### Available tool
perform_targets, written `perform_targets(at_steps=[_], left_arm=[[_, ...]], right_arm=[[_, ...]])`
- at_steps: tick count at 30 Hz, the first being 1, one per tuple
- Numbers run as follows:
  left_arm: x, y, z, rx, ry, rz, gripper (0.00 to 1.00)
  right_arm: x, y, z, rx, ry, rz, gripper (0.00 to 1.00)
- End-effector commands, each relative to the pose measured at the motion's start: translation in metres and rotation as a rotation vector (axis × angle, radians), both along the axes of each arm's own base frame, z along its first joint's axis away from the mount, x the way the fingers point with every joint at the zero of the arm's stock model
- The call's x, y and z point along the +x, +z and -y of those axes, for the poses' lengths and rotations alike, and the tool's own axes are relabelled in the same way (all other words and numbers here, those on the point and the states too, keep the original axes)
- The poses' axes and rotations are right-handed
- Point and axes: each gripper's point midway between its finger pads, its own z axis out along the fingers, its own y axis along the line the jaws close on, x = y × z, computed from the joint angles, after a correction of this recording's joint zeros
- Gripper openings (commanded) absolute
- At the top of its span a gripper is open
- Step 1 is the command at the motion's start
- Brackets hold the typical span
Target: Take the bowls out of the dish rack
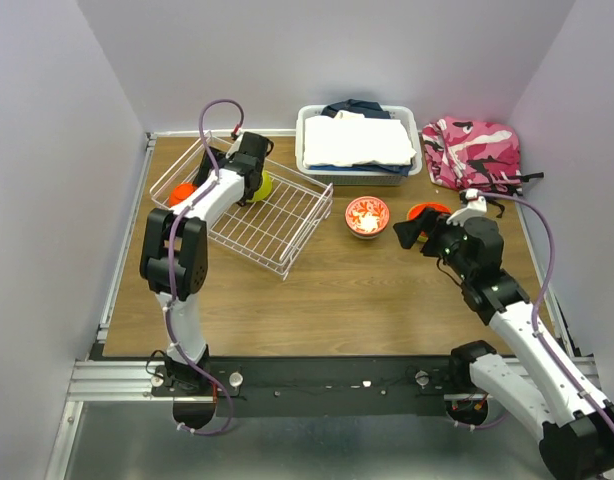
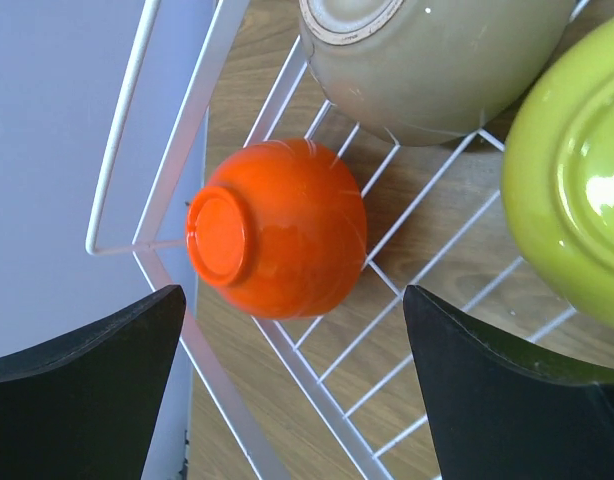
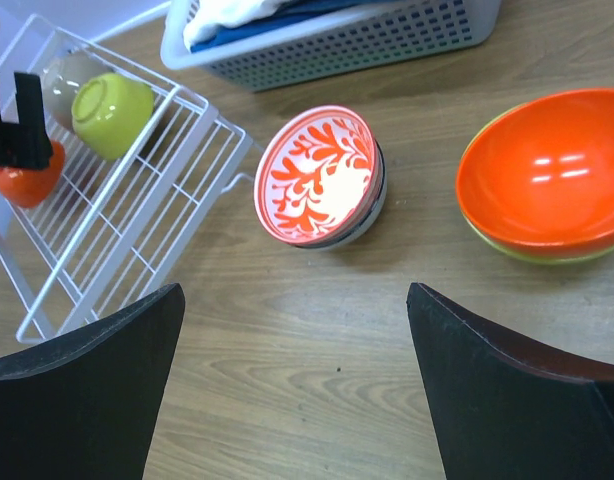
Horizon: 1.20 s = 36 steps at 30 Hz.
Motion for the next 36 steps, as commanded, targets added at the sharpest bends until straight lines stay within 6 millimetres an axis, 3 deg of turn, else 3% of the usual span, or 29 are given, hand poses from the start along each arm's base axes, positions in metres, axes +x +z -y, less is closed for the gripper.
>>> perform_targets(at_steps=[1,9,19,36], left_arm=[[0.007,-0.004,-0.02,0.072,0.025,-0.07,0.99],[0.017,-0.017,-0.036,0.052,0.09,-0.089,0.99],[0.021,-0.039,-0.041,0.004,0.195,-0.067,0.99],[0.01,-0.061,-0.057,0.063,0.263,-0.108,0.99]], right_arm=[[-0.004,-0.013,0.003,-0.054,-0.026,0.002,1.0],[-0.006,-0.02,-0.001,-0.068,-0.012,0.008,1.0],[-0.006,-0.023,-0.002,-0.073,-0.013,0.005,1.0],[-0.005,-0.025,-0.003,-0.074,-0.004,0.004,1.0]])
